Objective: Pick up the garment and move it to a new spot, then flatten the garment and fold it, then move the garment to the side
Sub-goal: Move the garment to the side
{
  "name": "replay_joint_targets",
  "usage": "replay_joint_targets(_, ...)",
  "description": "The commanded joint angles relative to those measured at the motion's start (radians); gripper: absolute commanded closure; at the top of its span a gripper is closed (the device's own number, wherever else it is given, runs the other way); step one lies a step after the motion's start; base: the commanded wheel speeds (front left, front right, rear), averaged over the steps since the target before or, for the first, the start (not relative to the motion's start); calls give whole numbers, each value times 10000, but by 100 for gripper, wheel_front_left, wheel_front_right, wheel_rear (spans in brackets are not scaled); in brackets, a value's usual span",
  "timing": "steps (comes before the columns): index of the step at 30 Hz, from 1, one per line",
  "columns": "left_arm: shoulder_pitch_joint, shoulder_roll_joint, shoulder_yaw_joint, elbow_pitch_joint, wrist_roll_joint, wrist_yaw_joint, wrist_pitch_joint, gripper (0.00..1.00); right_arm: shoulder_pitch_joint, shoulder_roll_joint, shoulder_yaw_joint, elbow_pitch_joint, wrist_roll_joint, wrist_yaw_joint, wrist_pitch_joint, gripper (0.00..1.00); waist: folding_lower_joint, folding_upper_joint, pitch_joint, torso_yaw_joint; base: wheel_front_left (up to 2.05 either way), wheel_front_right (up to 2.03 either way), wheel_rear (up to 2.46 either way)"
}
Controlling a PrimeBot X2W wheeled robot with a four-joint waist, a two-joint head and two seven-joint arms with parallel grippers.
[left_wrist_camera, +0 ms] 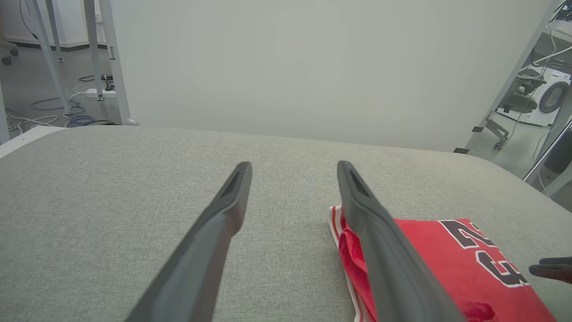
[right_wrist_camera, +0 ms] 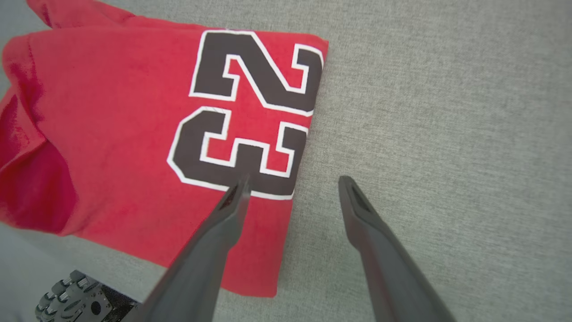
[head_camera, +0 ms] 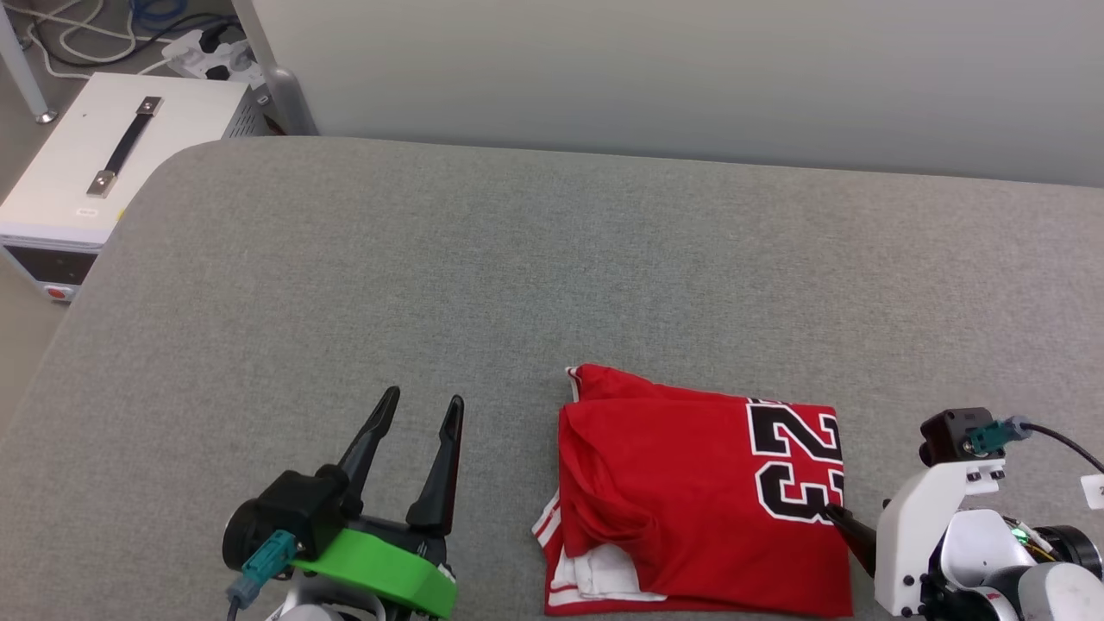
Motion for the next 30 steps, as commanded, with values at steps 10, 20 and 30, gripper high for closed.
replay_joint_targets(10,-507,-91,-157,22,-45,-29,-57,0,-698,600,-446,55,-655,-7,1642,0,0,-1,696,724,0,0,0)
replay_joint_targets(20,-754,-94,-236,23,-90,-29,-57,0,-846,727,-246,1059,-1106,-7,1296,0,0,-1,1105,1004,0,0,0)
replay_joint_targets(30,-844,-78,-292,91,-89,-29,-57,0,-1171,94,829,1480,-990,-7,354,100,0,-1,1090,800,0,0,0)
